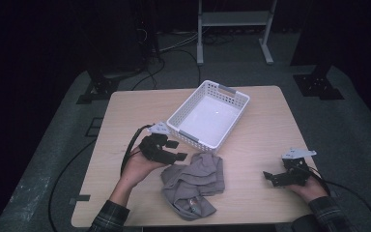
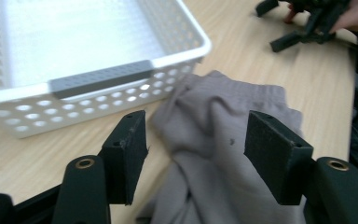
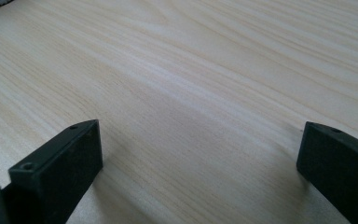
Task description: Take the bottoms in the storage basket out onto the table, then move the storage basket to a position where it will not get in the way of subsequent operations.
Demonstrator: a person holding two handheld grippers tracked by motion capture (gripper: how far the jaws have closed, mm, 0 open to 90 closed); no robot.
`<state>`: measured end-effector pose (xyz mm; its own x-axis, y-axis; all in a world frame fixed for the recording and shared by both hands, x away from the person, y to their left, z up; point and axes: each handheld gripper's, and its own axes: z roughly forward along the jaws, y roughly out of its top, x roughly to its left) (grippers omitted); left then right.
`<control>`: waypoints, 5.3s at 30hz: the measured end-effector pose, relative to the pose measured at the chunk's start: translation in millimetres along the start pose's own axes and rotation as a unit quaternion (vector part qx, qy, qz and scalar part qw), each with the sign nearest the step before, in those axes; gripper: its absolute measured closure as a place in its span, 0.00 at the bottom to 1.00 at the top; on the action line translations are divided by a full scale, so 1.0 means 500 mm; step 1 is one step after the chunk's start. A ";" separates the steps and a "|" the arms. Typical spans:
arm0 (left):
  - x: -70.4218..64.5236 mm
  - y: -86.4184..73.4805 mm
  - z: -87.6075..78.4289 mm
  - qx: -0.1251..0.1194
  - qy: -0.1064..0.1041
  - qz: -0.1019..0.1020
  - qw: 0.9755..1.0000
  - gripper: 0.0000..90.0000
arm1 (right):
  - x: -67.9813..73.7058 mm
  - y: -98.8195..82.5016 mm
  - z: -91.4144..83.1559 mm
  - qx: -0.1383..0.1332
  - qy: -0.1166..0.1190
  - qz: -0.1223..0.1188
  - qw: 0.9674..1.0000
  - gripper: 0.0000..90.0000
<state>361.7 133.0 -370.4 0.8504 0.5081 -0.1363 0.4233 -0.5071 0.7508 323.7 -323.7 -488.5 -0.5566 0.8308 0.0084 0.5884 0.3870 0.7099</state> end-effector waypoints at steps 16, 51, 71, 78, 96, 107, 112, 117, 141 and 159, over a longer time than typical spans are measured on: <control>0.079 0.015 -0.001 -0.009 0.050 -0.018 0.999 0.54 | -0.001 0.001 0.001 0.000 -0.003 0.003 1.000 0.00; 0.183 0.057 0.030 -0.012 0.089 -0.033 0.995 0.55 | -0.002 0.000 0.000 -0.001 -0.009 0.008 1.000 0.00; 0.223 0.065 0.055 -0.021 0.106 -0.052 0.993 0.50 | -0.002 0.000 0.000 0.000 -0.009 0.009 1.000 0.00; 0.243 0.084 0.080 -0.016 0.114 -0.063 0.991 0.50 | -0.002 0.000 0.000 0.000 -0.008 0.008 1.000 0.00; 0.279 0.070 0.136 0.043 0.125 -0.081 0.988 0.87 | -0.002 0.000 0.000 0.000 -0.007 0.007 1.000 0.00; 0.291 0.057 0.117 0.044 0.151 -0.103 0.982 0.94 | -0.002 0.000 0.000 0.000 -0.007 0.007 1.000 0.00; 0.301 0.044 0.099 0.041 0.167 -0.113 0.979 0.94 | -0.002 0.000 0.000 0.000 -0.007 0.007 1.000 0.00; 0.309 0.033 0.084 0.039 0.175 -0.121 0.976 0.94 | -0.002 0.000 0.000 0.000 -0.007 0.007 1.000 0.00; 0.363 -0.049 -0.025 0.033 0.223 -0.167 0.960 0.94 | -0.002 0.000 0.000 0.000 -0.007 0.007 1.000 0.00; 0.250 0.019 -0.040 -0.026 0.179 -0.107 0.978 0.69 | -0.002 0.000 0.000 0.000 -0.007 0.007 1.000 0.00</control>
<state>465.6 205.6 -367.3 0.5760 0.8147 -0.0666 0.5557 -0.3305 0.7629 324.3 -324.6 -488.5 -0.5406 0.8412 0.0083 0.5957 0.3758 0.7099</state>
